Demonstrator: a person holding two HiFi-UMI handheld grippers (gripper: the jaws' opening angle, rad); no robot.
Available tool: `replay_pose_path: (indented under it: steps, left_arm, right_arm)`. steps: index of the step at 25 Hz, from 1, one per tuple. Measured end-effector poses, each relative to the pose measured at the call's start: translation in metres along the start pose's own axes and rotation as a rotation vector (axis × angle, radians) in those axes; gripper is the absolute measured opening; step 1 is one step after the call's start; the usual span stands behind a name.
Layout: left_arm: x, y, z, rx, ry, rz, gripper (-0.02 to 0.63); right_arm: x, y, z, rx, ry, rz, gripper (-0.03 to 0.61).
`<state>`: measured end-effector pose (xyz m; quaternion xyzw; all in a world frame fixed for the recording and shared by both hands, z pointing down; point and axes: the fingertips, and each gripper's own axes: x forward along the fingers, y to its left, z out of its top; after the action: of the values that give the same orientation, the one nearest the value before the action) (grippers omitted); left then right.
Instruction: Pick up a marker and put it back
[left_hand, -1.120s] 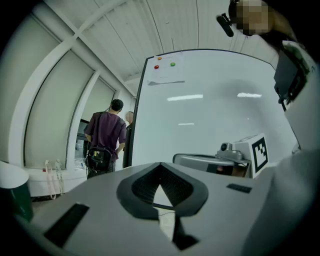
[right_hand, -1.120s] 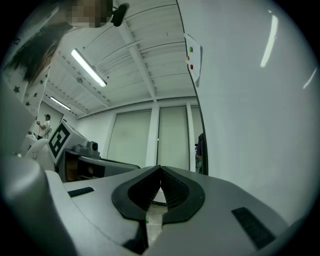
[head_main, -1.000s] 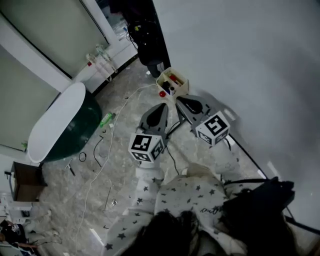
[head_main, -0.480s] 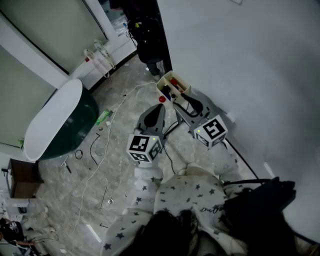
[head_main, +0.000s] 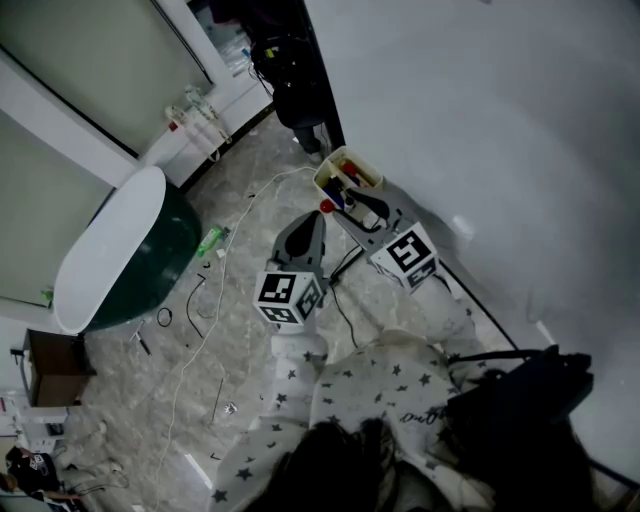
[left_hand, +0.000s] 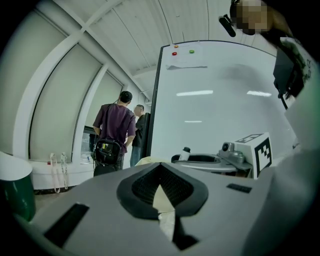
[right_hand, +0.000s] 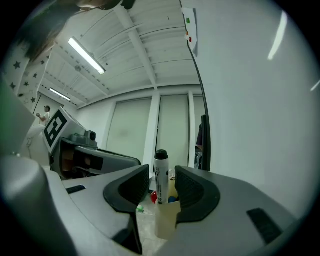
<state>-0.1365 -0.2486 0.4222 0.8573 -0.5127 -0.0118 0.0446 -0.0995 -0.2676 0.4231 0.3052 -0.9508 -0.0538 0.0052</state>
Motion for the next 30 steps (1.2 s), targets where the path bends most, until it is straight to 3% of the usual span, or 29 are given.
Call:
replay_pose_path:
  steps: [7,9,11,22,30]
  left_arm:
    - [0.001,0.014,-0.005,-0.008,0.004,0.013,0.000]
    - [0.003,0.017,-0.009,-0.009,0.005,0.013,0.000]
    - [0.005,0.018,-0.012,-0.009,0.008,0.011,0.000]
    - [0.000,0.006,0.000,-0.005,0.005,-0.018,0.000]
    - [-0.004,-0.015,0.031,0.007,-0.013,-0.051,0.000]
  right_arm:
    - [0.013,-0.004,-0.010,-0.050,0.062,-0.073,0.149]
    - [0.013,-0.007,-0.013,-0.081,0.066,-0.098,0.076]
    - [0.013,-0.006,-0.017,-0.097,0.066,-0.108,0.073]
    - [0.006,-0.008,0.006,-0.041,0.050,-0.108,0.069]
    - [-0.004,-0.006,0.039,-0.034,0.059,-0.065,0.069]
